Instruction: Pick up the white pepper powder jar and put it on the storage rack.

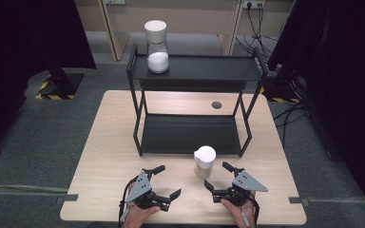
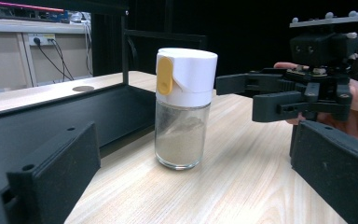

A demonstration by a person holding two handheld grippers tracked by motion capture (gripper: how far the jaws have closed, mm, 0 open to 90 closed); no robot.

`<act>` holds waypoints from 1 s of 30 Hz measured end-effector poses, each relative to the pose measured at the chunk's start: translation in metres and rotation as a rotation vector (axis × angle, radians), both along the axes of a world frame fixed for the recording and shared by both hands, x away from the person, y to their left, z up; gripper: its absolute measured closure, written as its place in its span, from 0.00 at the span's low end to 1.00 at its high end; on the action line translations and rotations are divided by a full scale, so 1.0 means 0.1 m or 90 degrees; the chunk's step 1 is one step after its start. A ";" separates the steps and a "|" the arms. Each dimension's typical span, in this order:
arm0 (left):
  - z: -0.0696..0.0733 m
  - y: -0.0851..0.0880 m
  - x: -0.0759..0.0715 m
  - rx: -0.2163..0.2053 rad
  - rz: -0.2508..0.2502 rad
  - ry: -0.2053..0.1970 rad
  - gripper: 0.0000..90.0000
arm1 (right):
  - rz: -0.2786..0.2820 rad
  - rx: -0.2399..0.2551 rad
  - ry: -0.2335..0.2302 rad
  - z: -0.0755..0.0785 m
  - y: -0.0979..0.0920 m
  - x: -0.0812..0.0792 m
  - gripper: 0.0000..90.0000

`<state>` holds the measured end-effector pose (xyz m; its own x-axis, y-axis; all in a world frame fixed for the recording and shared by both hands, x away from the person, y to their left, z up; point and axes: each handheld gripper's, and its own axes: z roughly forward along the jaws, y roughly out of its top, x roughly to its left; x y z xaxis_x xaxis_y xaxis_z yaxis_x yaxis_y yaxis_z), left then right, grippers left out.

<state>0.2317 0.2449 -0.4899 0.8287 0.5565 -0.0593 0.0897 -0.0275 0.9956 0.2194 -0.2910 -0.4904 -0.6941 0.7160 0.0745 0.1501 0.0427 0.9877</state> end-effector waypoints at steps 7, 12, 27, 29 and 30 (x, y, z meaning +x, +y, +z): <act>0.00 0.00 0.00 -0.001 0.000 0.002 0.00 | -0.001 0.003 0.006 0.00 0.03 0.11 0.01; -0.01 0.01 0.01 -0.003 0.002 0.004 0.00 | -0.002 0.002 0.009 0.00 0.06 0.18 0.01; -0.02 0.01 0.01 -0.003 0.002 0.010 0.01 | -0.001 -0.001 0.021 0.00 0.13 0.32 0.08; -0.02 0.01 0.01 -0.003 0.002 0.011 0.01 | 0.001 -0.005 0.018 0.01 0.14 0.33 0.09; -0.02 0.01 0.01 -0.004 0.002 0.011 0.01 | 0.000 -0.010 0.016 0.01 0.15 0.33 0.10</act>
<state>0.2331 0.2457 -0.4922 0.8259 0.5585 -0.0775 0.1076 -0.0211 0.9940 0.2528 -0.2757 -0.4891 -0.6927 0.7167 0.0809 0.1750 0.0581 0.9829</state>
